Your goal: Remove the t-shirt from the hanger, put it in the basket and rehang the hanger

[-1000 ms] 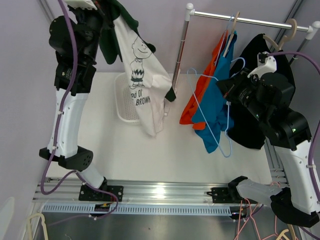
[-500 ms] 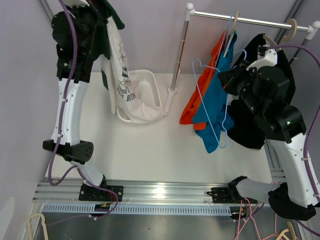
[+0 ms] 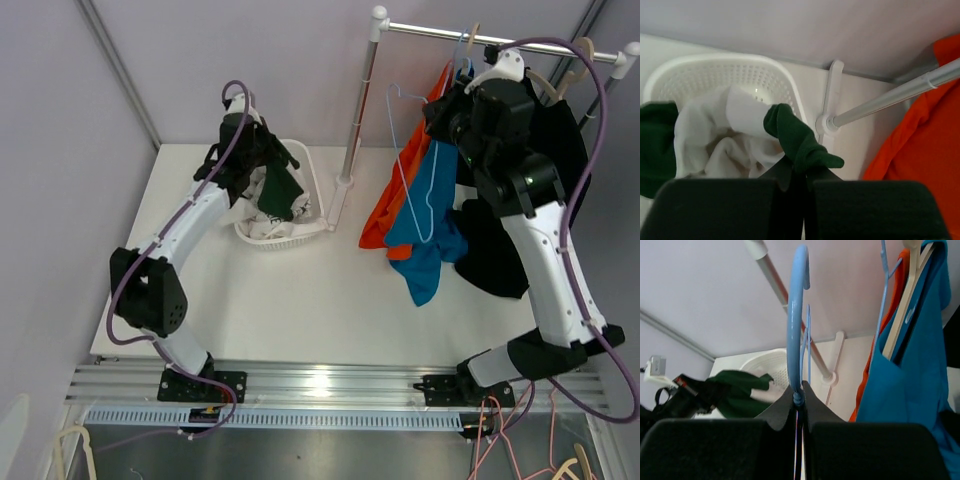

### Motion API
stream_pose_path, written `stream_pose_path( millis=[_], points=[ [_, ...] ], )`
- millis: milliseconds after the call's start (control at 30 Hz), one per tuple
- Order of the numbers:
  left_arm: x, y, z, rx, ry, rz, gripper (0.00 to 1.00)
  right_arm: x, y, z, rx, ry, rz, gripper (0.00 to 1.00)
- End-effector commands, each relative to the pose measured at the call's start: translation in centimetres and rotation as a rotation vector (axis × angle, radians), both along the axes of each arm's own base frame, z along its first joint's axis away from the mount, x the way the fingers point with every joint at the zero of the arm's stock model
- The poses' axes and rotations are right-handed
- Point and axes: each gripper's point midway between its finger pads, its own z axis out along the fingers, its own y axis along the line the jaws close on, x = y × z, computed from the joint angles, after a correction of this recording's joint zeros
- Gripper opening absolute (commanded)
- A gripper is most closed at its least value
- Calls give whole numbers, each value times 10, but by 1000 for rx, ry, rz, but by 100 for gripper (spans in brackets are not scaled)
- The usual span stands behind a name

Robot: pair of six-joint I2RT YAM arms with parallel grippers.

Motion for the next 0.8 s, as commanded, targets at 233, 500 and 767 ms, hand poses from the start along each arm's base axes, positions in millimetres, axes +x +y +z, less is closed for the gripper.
stream_pose_path(
  millis=[233, 500, 767],
  points=[
    [-11, 8, -158, -107, 510, 169, 1, 91, 0, 22, -70, -110, -111, 0],
    [-3, -11, -194, -203, 702, 29, 80, 134, 2, 26, -136, -189, -163, 0],
    [-48, -14, -89, -164, 474, 38, 99, 174, 10, 24, -156, -272, -168, 0]
  ],
)
